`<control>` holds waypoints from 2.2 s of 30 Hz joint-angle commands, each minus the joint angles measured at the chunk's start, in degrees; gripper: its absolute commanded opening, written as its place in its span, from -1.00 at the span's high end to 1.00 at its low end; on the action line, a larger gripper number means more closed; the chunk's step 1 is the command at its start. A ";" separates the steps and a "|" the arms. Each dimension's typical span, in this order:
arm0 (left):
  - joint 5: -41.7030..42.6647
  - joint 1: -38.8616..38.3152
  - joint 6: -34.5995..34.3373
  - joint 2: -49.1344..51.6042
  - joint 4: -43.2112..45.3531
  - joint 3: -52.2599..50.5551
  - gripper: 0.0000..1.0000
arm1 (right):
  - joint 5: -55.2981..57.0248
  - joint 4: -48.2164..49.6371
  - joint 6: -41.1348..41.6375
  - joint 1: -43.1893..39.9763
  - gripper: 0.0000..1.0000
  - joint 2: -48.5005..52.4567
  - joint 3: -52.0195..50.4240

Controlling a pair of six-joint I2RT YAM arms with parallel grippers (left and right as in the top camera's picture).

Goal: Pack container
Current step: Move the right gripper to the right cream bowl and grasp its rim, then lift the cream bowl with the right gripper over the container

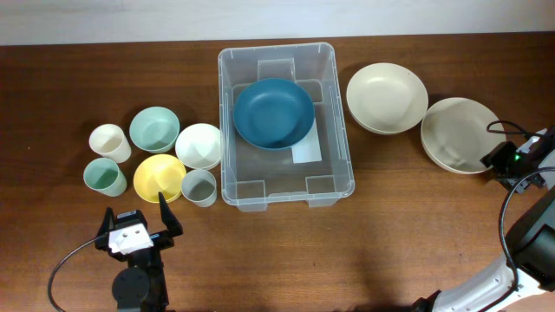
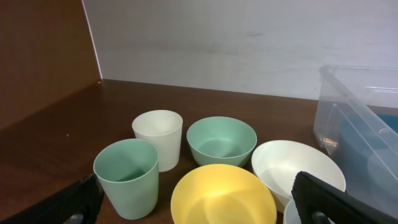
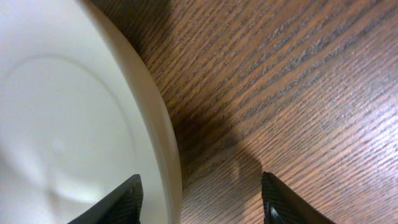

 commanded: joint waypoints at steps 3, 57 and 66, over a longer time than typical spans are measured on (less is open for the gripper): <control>-0.42 -0.20 -0.55 -0.22 -0.24 -0.11 -0.99 | -0.76 -0.09 -0.11 0.04 0.29 0.85 0.09; -0.42 -0.20 -0.55 -0.22 -0.24 -0.11 -0.99 | -9.01 -7.61 -2.51 5.92 0.92 -20.61 0.11; -0.42 -0.20 -0.55 -0.22 -0.24 -0.11 -0.99 | -5.57 -4.68 0.72 21.42 0.93 -30.69 0.13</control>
